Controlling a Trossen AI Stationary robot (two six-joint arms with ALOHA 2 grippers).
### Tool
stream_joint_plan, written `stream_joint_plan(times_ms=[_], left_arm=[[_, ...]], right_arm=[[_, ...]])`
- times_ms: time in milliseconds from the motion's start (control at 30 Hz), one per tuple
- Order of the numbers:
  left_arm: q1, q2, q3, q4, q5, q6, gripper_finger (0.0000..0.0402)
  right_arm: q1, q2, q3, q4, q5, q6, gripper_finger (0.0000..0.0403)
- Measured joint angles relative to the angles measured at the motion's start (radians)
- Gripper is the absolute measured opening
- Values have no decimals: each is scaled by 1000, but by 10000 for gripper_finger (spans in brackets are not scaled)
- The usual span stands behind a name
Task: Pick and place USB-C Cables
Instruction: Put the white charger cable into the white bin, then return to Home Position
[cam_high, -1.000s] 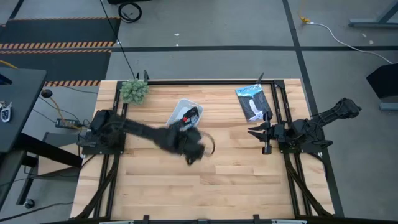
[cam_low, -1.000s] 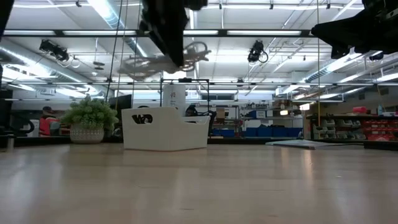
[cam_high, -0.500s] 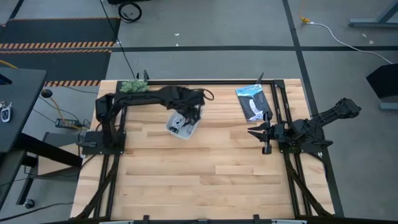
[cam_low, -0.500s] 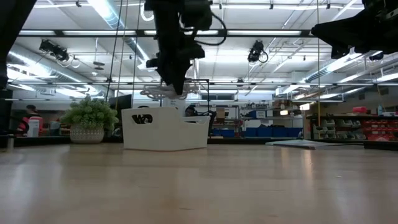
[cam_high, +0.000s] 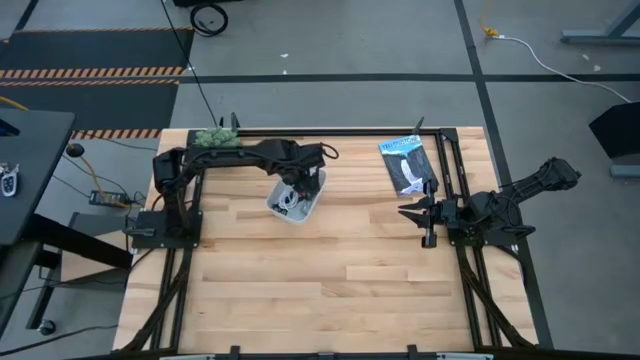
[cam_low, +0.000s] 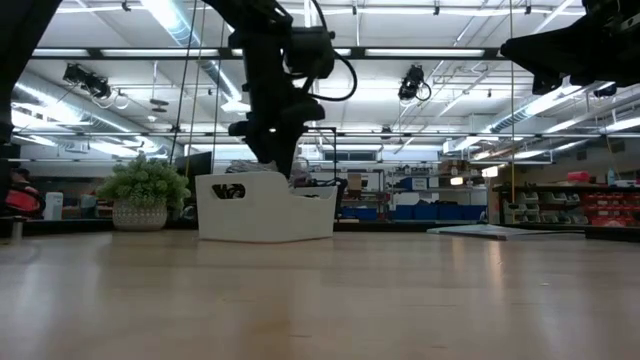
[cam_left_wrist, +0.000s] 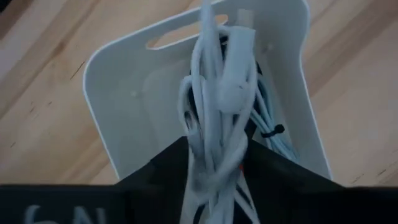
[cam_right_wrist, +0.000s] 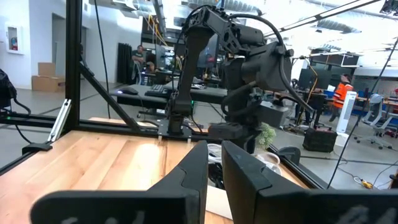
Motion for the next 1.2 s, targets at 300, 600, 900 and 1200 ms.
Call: stream_joint_plan(times_ms=[300,600,900,1200], left_arm=[[0,-8,92,-72,-2,68,218],[-18,-8,70,-58,-2,93,188],[-14,-8,-39,-30,-3,120,135],[-61,-100,15,-36,-46,213,110]], right_arm=[[0,0,0,0,0,0,52],[0,0,0,0,0,0,52],[0,0,0,0,0,0,52],[0,0,0,0,0,0,52]])
